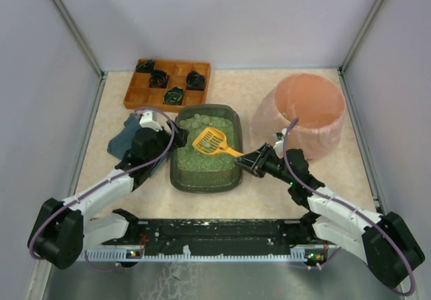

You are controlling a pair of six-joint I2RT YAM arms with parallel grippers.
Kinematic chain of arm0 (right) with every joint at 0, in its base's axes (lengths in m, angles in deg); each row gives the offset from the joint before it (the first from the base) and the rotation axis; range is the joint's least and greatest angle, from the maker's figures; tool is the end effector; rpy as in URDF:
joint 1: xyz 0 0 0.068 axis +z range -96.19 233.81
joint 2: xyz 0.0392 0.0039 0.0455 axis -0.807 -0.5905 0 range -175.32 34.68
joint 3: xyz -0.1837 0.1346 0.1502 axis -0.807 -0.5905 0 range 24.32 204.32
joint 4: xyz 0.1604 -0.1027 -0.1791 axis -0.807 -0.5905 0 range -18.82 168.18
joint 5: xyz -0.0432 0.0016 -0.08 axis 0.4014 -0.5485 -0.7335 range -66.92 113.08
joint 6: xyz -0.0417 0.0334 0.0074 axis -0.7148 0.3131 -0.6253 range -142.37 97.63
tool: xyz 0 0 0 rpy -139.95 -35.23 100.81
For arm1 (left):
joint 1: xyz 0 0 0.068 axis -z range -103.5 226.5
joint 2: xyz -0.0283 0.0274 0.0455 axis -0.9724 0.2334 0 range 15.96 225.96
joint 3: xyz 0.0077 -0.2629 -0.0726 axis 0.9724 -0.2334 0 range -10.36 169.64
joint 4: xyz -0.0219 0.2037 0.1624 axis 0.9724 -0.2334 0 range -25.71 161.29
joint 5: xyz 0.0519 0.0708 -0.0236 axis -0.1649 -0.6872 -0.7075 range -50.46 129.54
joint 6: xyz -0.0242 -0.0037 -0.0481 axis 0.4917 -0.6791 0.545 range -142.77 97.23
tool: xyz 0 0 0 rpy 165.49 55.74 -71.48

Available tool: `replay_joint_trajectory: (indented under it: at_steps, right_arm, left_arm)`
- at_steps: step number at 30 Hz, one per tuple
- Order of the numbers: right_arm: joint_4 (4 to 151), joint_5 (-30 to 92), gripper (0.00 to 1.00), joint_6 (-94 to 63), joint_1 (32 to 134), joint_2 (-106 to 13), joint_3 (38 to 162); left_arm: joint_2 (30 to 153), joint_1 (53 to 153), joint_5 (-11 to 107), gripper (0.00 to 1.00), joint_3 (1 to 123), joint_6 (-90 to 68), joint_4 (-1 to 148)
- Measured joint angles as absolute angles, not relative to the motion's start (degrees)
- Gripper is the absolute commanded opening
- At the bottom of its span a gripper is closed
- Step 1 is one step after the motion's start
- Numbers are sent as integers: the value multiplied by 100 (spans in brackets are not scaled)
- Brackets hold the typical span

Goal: Clean the litter box

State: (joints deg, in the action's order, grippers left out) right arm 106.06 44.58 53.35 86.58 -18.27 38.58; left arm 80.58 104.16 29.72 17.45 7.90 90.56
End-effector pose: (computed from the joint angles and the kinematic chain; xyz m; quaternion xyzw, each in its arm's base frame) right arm 0.1568 0.1166 0.1977 0.1665 0.7480 0.5921 0.2492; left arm 0.2180 -0.1074 0.2204 -0.0717 0.8021 -0.2267 0.5479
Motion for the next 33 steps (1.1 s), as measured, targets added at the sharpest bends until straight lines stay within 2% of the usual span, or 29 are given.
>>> replay_joint_trajectory:
  at_steps: [6, 17, 22, 33]
  right_arm:
    - [10654, 4654, 0, 5261, 8649, -1952, 3917]
    - [10307, 4552, 0, 5108, 8632, -1589, 4011]
    - [9780, 4364, 0, 5010, 8632, -1344, 4105]
    - [8519, 4029, 0, 4682, 8632, -1078, 5135]
  left_arm:
    - [7618, 10416, 2963, 91, 1328, 751, 9080]
    - [7894, 10416, 3048, 88, 1188, 587, 9093]
    - [7927, 10416, 3061, 87, 1188, 565, 9097]
    - [7927, 10416, 3033, 86, 1188, 567, 9130]
